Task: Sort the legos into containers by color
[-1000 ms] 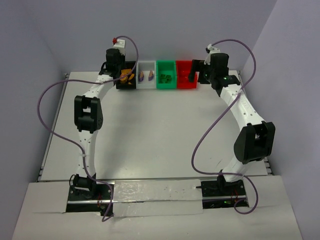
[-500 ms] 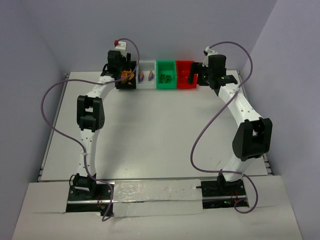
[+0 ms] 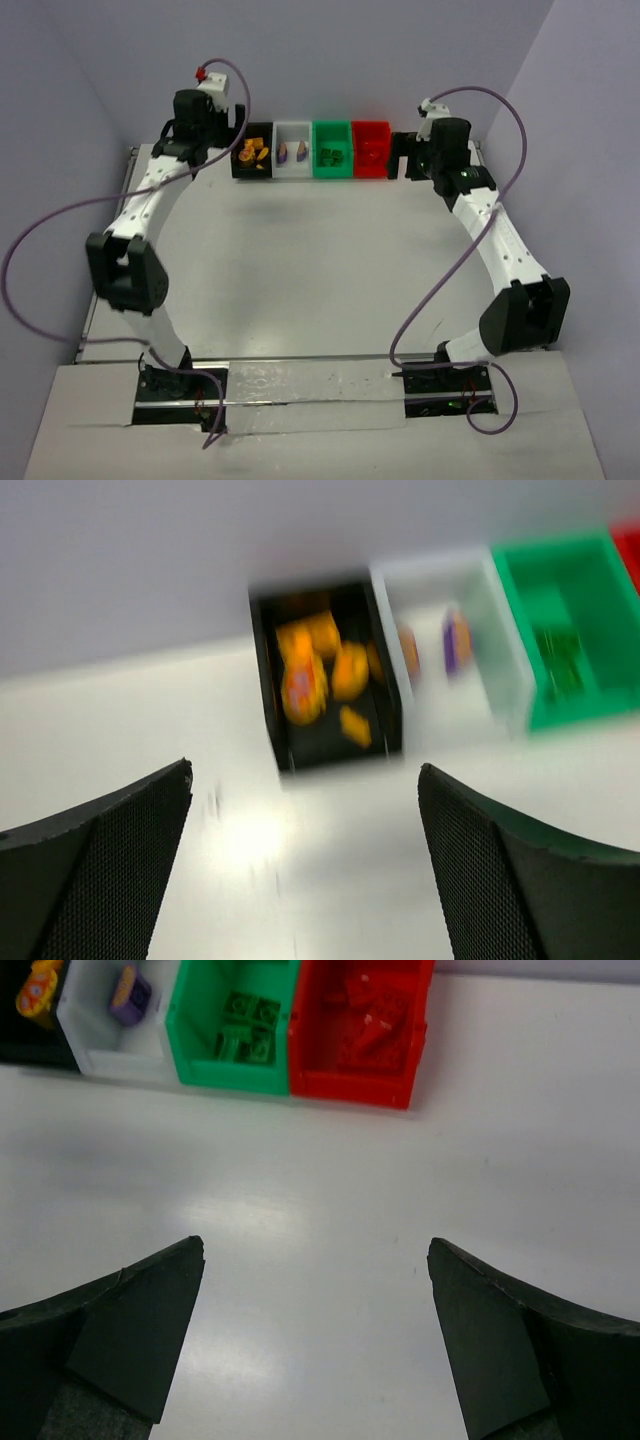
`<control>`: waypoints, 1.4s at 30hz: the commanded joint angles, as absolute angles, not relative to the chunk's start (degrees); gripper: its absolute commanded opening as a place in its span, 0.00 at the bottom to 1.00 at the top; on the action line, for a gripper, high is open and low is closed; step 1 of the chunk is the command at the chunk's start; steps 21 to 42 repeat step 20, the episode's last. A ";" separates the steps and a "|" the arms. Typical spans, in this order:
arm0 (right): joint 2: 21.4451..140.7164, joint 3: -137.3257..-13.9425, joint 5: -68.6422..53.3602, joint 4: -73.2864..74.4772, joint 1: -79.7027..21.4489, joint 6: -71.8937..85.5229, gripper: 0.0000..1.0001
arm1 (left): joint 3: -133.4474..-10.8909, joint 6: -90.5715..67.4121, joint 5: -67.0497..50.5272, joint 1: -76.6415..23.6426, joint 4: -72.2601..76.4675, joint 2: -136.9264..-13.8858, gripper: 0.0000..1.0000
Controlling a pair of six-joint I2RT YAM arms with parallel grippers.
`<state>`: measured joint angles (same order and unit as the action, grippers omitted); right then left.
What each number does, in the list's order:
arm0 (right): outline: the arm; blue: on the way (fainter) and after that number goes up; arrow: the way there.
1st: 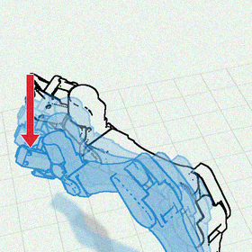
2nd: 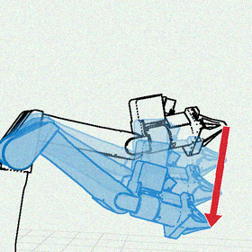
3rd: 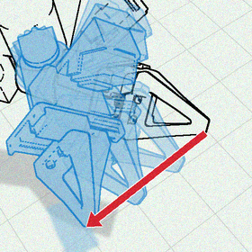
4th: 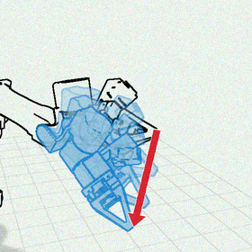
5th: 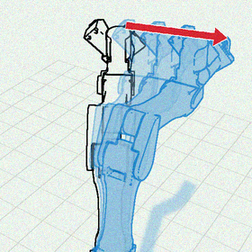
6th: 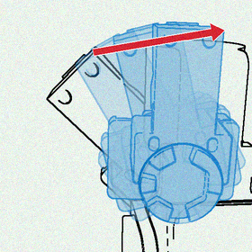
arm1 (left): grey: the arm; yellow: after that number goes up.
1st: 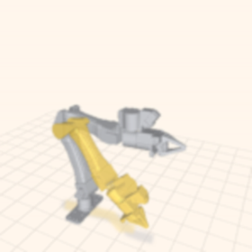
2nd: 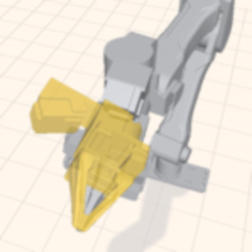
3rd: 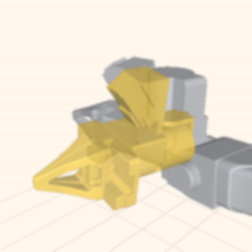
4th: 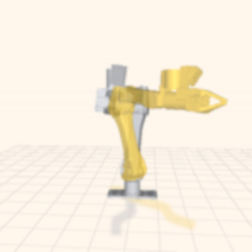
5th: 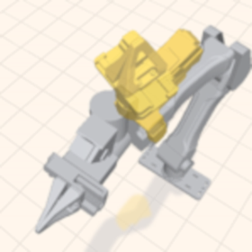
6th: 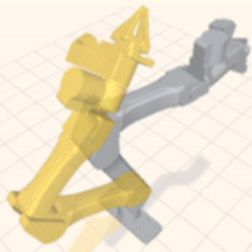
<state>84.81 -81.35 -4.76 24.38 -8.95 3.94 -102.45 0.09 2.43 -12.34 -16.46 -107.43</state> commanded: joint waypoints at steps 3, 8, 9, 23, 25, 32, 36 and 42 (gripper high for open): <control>72.78 -67.67 -2.74 22.89 -8.51 2.31 1.00 | -76.84 -3.88 -1.30 -12.44 -25.69 -80.72 0.99; 64.81 -60.54 -3.24 20.44 -8.69 2.55 1.00 | -65.59 -3.33 -1.55 -12.22 -24.71 -70.54 0.99; 63.13 -59.83 -3.09 19.85 -8.65 2.66 1.00 | -64.52 -3.50 -1.53 -12.22 -24.75 -68.95 0.99; 58.75 -58.22 -2.81 19.13 -8.61 3.08 1.00 | -65.12 -7.91 -1.64 -12.22 -24.29 -66.74 0.99; 58.75 -58.22 -2.81 19.13 -8.61 3.08 1.00 | -65.12 -7.91 -1.64 -12.22 -24.29 -66.74 0.99; 58.75 -58.22 -2.81 19.13 -8.61 3.08 1.00 | -65.12 -7.91 -1.64 -12.22 -24.29 -66.74 0.99; 58.75 -58.22 -2.81 19.13 -8.61 3.08 1.00 | -65.12 -7.91 -1.64 -12.22 -24.29 -66.74 0.99; 58.75 -58.22 -2.81 19.13 -8.61 3.08 1.00 | -65.12 -7.91 -1.64 -12.22 -24.29 -66.74 0.99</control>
